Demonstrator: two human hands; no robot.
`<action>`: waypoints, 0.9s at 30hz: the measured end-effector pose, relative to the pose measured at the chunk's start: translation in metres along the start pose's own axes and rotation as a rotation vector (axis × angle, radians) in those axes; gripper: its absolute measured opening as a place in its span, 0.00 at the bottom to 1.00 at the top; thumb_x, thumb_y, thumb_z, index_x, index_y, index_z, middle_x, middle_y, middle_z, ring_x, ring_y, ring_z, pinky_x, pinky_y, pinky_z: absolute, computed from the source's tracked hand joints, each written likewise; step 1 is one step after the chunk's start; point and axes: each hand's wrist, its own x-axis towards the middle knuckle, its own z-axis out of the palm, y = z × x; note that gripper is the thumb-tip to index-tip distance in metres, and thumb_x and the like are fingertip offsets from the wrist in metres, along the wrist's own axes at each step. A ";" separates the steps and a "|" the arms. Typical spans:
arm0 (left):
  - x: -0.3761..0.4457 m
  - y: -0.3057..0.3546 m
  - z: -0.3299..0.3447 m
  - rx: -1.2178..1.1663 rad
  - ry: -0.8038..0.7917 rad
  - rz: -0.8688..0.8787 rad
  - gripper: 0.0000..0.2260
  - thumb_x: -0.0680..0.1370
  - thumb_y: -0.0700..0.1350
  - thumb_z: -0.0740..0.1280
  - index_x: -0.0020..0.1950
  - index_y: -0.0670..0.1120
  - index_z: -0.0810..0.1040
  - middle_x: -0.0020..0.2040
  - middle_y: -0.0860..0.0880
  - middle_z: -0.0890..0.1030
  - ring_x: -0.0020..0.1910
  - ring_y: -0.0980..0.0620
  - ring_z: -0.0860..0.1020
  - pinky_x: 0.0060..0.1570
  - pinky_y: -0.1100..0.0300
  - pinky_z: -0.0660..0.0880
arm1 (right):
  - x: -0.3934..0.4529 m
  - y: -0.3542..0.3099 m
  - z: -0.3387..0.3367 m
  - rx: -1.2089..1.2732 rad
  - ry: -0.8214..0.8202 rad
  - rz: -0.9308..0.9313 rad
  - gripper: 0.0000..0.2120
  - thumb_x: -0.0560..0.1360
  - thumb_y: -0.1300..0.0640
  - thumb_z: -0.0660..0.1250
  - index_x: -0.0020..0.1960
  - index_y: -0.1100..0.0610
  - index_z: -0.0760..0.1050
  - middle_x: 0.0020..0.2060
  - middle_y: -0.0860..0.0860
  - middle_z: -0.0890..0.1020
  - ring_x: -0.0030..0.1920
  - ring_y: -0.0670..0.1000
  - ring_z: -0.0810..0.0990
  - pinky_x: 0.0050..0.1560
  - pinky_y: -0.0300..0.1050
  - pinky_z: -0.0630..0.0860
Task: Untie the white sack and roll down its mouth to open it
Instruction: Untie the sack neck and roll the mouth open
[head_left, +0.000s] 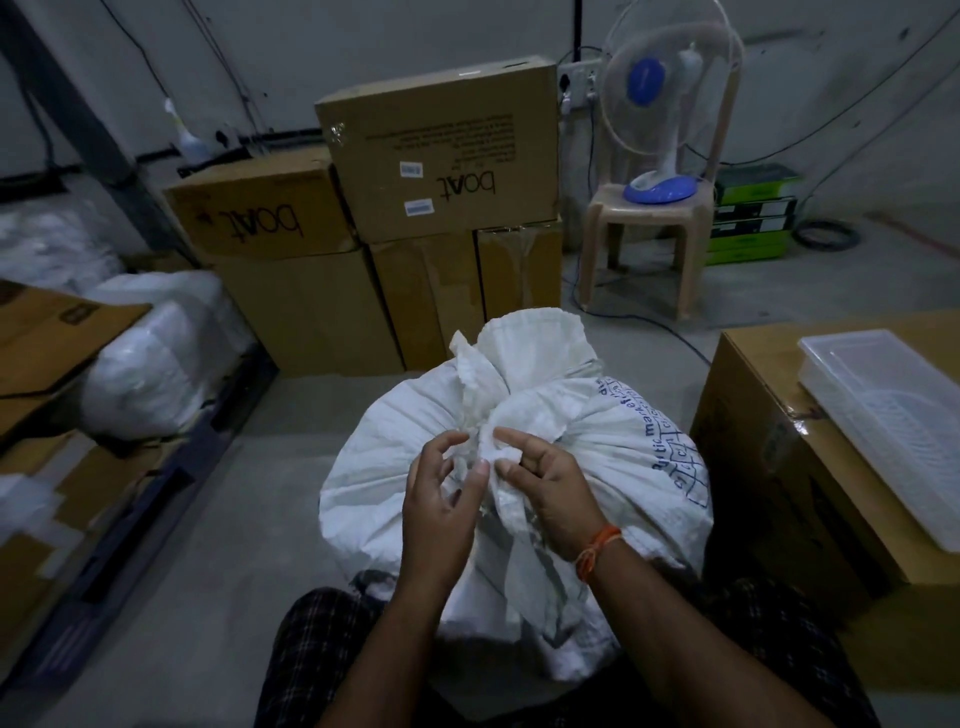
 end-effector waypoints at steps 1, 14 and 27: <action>0.005 -0.003 -0.002 0.008 0.006 -0.015 0.11 0.83 0.49 0.70 0.63 0.61 0.79 0.70 0.53 0.79 0.69 0.55 0.78 0.55 0.72 0.78 | 0.001 0.001 0.003 0.000 -0.013 0.011 0.20 0.80 0.69 0.66 0.72 0.63 0.73 0.61 0.59 0.85 0.62 0.59 0.84 0.66 0.57 0.79; 0.016 -0.039 -0.015 0.098 -0.004 -0.115 0.09 0.80 0.42 0.72 0.52 0.57 0.86 0.51 0.56 0.89 0.49 0.59 0.86 0.50 0.59 0.83 | 0.004 0.017 0.007 -0.062 0.041 0.043 0.20 0.80 0.70 0.66 0.71 0.64 0.74 0.54 0.59 0.87 0.49 0.50 0.87 0.47 0.40 0.82; 0.025 -0.067 -0.028 0.275 0.076 -0.102 0.12 0.75 0.41 0.79 0.58 0.51 0.88 0.47 0.52 0.88 0.37 0.68 0.81 0.39 0.77 0.74 | 0.004 0.019 -0.045 -0.533 0.259 -0.127 0.13 0.73 0.60 0.77 0.56 0.50 0.86 0.33 0.39 0.83 0.32 0.43 0.75 0.44 0.49 0.80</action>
